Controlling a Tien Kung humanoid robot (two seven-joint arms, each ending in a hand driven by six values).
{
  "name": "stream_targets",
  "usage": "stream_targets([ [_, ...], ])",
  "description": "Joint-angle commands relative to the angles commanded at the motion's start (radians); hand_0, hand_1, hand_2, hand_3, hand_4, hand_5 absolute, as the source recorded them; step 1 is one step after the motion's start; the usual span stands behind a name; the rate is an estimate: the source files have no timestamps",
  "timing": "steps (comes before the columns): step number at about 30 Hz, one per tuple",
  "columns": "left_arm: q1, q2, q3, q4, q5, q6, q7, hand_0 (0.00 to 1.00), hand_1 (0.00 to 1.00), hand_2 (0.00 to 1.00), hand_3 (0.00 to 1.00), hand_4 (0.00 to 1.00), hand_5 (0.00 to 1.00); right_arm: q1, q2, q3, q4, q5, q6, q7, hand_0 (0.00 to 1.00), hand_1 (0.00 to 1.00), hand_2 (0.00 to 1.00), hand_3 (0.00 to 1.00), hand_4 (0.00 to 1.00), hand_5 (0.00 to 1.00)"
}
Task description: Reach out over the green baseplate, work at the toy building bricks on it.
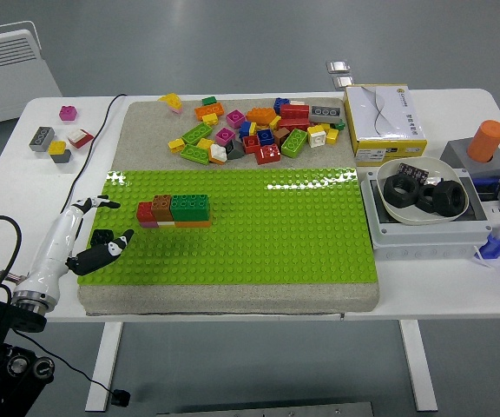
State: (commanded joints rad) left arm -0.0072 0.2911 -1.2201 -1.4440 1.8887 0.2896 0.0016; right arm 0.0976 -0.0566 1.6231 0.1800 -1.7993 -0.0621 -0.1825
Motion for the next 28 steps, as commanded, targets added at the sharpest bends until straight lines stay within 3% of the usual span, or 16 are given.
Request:
stream_targets([
  [1,-0.007,0.015,-0.003,0.008,0.012,-0.016,0.010,0.821,0.788,0.782,0.701,0.756,0.200,0.000,0.001,0.002,0.000,-0.004,0.000,0.000,0.513,0.717,0.797,0.787,0.764,0.845],
  [2,-0.015,0.030,-0.004,0.015,0.023,-0.033,0.021,0.867,0.864,0.850,0.797,0.783,0.122,0.000,0.001,0.005,0.000,-0.008,0.000,0.000,0.513,0.716,0.778,0.784,0.772,0.833],
  [7,-0.062,0.091,0.012,0.053,0.073,-0.113,0.083,0.867,0.864,0.850,0.797,0.783,0.122,-0.001,0.004,0.033,0.000,-0.028,-0.002,-0.004,0.513,0.716,0.778,0.784,0.772,0.833],
  [8,-0.072,0.096,0.016,0.061,0.081,-0.126,0.093,0.902,0.919,0.917,0.806,0.689,0.002,-0.001,0.005,0.039,0.000,-0.031,-0.003,-0.005,0.513,0.716,0.773,0.784,0.784,0.831],
  [14,-0.112,0.108,0.040,0.084,0.084,-0.168,0.128,0.911,0.934,0.931,0.804,0.665,0.002,0.003,0.011,0.064,0.000,-0.046,-0.003,-0.008,0.514,0.713,0.747,0.779,0.784,0.853],
  [28,-0.165,0.122,0.102,0.094,0.057,-0.218,0.170,0.935,0.950,0.946,0.770,0.656,0.002,0.013,0.013,0.138,0.000,-0.104,0.005,-0.009,0.514,0.710,0.739,0.776,0.787,0.864],
])
